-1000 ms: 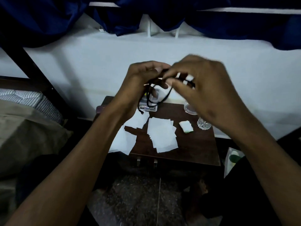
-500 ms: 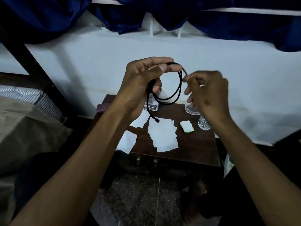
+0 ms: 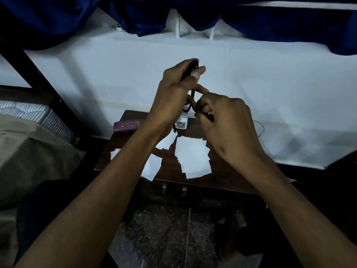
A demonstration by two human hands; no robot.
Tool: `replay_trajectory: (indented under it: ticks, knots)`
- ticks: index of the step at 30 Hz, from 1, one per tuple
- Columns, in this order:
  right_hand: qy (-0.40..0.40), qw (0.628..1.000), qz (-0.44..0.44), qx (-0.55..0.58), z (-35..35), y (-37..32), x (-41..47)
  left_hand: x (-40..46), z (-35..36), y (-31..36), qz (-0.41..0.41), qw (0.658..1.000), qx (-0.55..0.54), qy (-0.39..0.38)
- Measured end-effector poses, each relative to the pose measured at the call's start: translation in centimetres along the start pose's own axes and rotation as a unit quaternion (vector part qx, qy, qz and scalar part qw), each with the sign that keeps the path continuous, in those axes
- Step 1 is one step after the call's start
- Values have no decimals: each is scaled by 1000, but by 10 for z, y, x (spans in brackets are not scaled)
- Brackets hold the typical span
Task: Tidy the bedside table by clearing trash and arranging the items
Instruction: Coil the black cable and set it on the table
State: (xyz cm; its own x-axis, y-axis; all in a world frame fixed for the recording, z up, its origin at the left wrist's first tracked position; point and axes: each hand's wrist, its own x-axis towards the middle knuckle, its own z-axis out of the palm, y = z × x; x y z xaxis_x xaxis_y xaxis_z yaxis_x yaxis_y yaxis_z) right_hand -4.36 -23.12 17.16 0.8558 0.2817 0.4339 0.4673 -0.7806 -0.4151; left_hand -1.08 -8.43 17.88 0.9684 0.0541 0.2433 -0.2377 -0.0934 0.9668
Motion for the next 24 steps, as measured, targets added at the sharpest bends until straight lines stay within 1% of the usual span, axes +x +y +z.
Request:
replay_trajectory:
  ticks: [2, 4, 7, 9, 11, 14, 17, 20, 22, 24]
  knots:
    - [4, 999, -12, 47, -7, -2, 4, 1, 0, -4, 8, 998, 58, -3]
    - [-13, 995, -16, 96, -12, -1, 10, 0, -1, -8, 12, 996, 90, -12]
    - [-49, 984, -31, 166, -17, 1, 16, -5, 0, -7, 24, 996, 85, -12]
    - [-51, 973, -28, 222, -21, 4, 20, -8, 1, -2, 7, 997, 81, -4]
    - [-22, 976, -40, 213, -25, 8, 24, -11, 1, 3, -25, 995, 91, -12]
    - [2, 986, -66, 150, -26, 13, 28, -13, 1, 14, -73, 991, 86, -67]
    - [-15, 981, -51, 188, -22, 22, 28, -10, -6, 18, -116, 986, 56, -110]
    - [-5, 979, -30, 200, -18, 26, 25, -3, -12, 13, -150, 980, 7, -133]
    - [12, 980, -25, 197, -16, 26, 24, 0, -14, 9, -155, 976, -35, -149]
    - [19, 978, -7, 208, -13, 27, 27, 2, -17, 6, -142, 972, -77, -173]
